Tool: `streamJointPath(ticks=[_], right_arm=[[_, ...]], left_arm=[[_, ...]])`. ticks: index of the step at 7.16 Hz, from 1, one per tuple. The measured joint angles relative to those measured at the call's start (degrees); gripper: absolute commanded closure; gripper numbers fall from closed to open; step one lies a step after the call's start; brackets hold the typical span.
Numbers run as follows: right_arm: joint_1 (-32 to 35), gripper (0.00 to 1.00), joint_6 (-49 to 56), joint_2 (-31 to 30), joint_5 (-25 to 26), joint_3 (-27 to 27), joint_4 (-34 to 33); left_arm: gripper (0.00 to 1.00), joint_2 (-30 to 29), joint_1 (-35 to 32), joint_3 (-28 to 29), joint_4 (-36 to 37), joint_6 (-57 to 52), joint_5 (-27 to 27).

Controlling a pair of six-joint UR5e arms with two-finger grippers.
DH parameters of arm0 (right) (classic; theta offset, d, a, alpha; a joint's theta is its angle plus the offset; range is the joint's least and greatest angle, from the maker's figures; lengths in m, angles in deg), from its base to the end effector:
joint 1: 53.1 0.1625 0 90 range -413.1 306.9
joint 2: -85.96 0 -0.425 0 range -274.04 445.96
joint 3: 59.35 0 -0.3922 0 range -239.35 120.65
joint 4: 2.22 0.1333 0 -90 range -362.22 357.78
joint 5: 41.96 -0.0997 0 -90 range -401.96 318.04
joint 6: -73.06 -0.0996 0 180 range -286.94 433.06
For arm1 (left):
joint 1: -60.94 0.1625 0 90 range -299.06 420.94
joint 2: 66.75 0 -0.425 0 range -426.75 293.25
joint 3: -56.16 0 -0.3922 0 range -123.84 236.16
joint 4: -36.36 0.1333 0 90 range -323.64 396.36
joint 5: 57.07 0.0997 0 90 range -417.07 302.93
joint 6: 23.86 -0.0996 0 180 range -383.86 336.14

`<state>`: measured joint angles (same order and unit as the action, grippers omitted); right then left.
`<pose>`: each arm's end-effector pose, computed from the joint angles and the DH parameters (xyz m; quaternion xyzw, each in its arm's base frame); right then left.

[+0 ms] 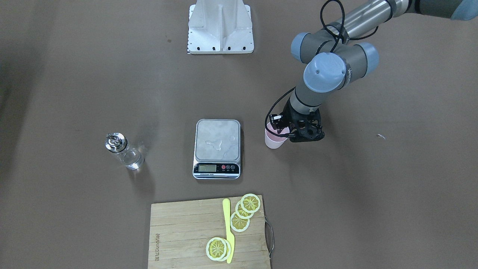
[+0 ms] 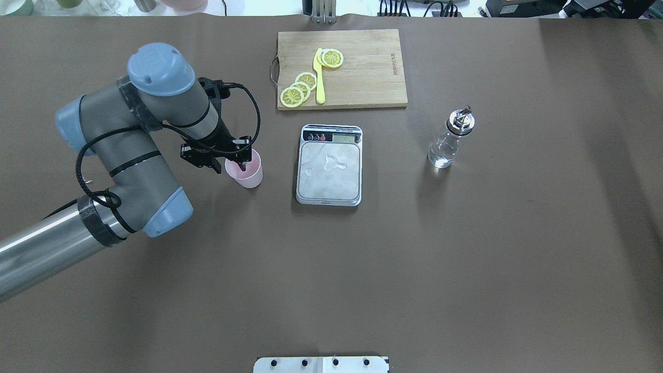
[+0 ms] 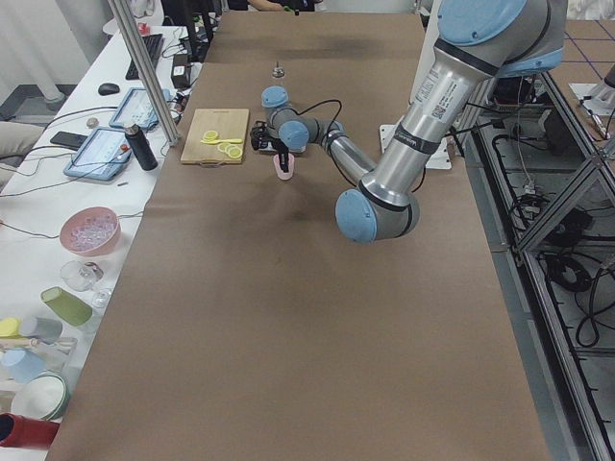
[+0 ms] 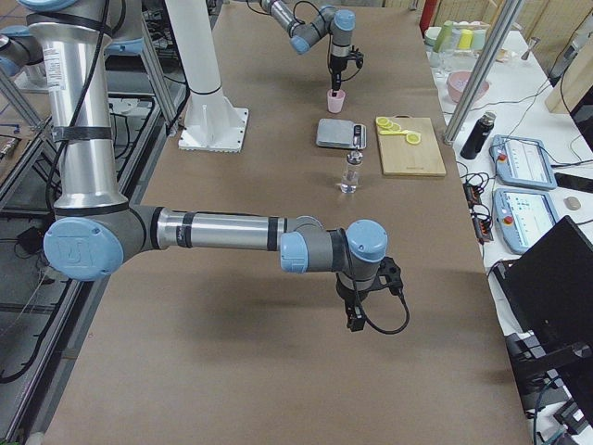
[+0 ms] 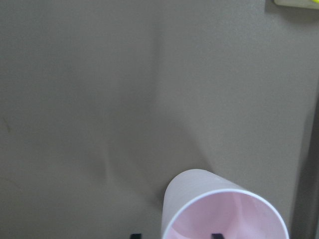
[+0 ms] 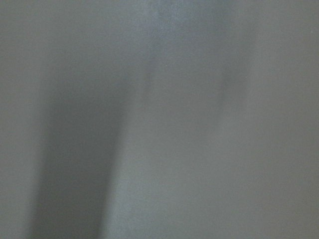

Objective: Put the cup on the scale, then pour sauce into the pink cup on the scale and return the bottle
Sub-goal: 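Grasp the pink cup with the left gripper and carry it onto the scale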

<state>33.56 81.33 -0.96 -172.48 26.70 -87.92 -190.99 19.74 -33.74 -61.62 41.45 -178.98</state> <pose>0.0382 -0.5222 0.6625 0.0429 -0.3446 -0.1052 0.9319 0.4694 -0.5181 0.2896 -0.0274 0.4294 -0.0311 0.9021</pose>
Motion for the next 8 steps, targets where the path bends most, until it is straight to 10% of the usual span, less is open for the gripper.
streamJointPath(ticks=[8], right_arm=[[0.0, 0.0, 0.09, 0.01, -0.13, -0.26, -0.1]], left_arm=[[1.0, -10.72, -1.86, -0.35, 13.08, 5.21, -0.09]])
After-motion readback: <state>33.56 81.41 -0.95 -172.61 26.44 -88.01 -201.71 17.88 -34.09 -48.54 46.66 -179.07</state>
